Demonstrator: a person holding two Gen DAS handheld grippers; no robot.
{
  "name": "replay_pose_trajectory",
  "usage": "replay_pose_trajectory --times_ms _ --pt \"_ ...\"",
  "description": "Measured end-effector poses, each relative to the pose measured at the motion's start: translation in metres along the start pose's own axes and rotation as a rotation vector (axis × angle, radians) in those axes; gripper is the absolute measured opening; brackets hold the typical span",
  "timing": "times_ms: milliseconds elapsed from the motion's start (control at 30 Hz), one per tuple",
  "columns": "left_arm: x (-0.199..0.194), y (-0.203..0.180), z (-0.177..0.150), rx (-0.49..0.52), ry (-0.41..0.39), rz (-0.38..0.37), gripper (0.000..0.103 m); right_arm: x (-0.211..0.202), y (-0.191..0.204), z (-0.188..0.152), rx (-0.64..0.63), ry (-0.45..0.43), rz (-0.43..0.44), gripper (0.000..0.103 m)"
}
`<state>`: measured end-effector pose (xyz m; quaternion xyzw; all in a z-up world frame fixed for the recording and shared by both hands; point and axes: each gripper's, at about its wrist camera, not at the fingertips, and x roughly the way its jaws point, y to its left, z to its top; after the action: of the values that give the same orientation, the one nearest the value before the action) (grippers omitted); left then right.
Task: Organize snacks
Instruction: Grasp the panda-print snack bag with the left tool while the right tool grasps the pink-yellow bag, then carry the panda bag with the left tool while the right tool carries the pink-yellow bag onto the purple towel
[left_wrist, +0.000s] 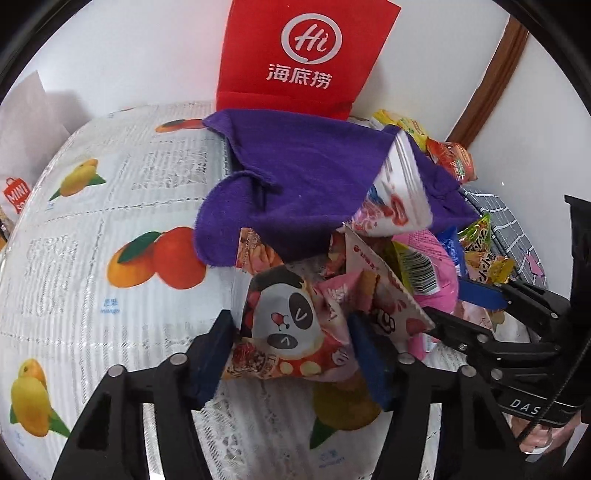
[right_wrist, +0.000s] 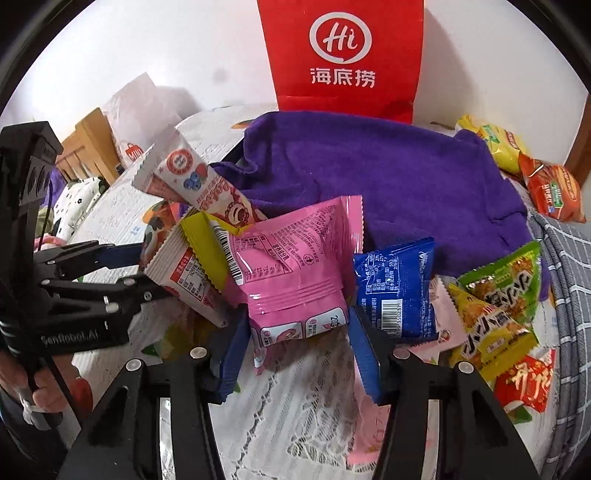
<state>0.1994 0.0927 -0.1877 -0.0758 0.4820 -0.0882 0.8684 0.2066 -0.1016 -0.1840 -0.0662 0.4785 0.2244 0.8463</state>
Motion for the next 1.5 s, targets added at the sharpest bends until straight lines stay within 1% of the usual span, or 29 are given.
replay_pose_trajectory --times_ms 100,200,400,533,633,733,800,867,933,1000,1067,1133,1167,1200,1267,1433,1467,1500 --pt "-0.009 0.003 -0.006 -0.002 -0.013 0.025 0.053 -0.012 0.002 -0.006 0.007 -0.014 0.015 0.052" --pt "-0.020 0.008 -0.011 -0.020 -0.014 0.024 0.051 -0.022 0.002 -0.012 0.023 -0.027 0.012 0.051" --pt "-0.045 0.012 -0.021 -0.031 -0.029 0.043 0.051 -0.043 0.003 -0.032 0.044 -0.030 0.011 0.050" --pt "-0.060 0.013 -0.029 -0.045 -0.047 0.042 0.051 -0.054 0.008 -0.049 0.044 -0.013 0.011 0.051" --pt "-0.067 0.010 -0.031 -0.047 -0.054 0.044 0.051 -0.060 0.012 -0.062 0.043 -0.006 0.021 0.053" --pt "-0.070 0.006 -0.034 -0.042 -0.055 0.044 0.051 -0.059 0.017 -0.070 0.029 0.007 -0.011 0.064" --pt "-0.073 0.004 -0.035 -0.039 -0.055 0.041 0.051 -0.057 0.018 -0.073 0.038 0.006 -0.034 0.075" --pt "-0.074 0.002 -0.035 -0.040 -0.055 0.039 0.051 -0.054 0.018 -0.072 0.049 -0.007 -0.053 0.080" --pt "-0.077 0.001 -0.035 -0.042 -0.057 0.035 0.051 -0.051 0.016 -0.070 0.068 -0.009 -0.071 0.081" --pt "-0.080 -0.001 -0.035 -0.043 -0.060 0.030 0.051 -0.044 0.014 -0.065 0.098 -0.005 -0.064 0.083" --pt "-0.082 -0.003 -0.033 -0.040 -0.064 0.029 0.051 -0.034 0.014 -0.060 0.116 0.015 -0.064 0.083" --pt "-0.084 -0.005 -0.032 -0.036 -0.067 0.031 0.051 -0.027 0.014 -0.057 0.137 0.019 -0.042 0.074" --pt "-0.086 -0.007 -0.031 -0.032 -0.068 0.032 0.051 -0.028 0.014 -0.055 0.142 0.011 -0.035 0.066" --pt "-0.087 -0.008 -0.030 -0.028 -0.070 0.034 0.051 -0.029 0.015 -0.054 0.142 0.006 -0.033 0.064" --pt "-0.089 -0.009 -0.028 -0.024 -0.075 0.036 0.051 -0.035 0.018 -0.053 0.123 -0.015 -0.037 0.060" --pt "-0.095 -0.013 -0.012 -0.021 -0.094 0.041 0.051 -0.064 0.024 -0.043 0.086 -0.061 -0.031 0.059" --pt "-0.096 -0.014 -0.009 -0.019 -0.097 0.042 0.051 -0.074 0.023 -0.039 0.087 -0.081 -0.023 0.054" --pt "-0.097 -0.015 -0.004 -0.017 -0.100 0.042 0.051 -0.080 0.022 -0.036 0.089 -0.093 -0.017 0.054"
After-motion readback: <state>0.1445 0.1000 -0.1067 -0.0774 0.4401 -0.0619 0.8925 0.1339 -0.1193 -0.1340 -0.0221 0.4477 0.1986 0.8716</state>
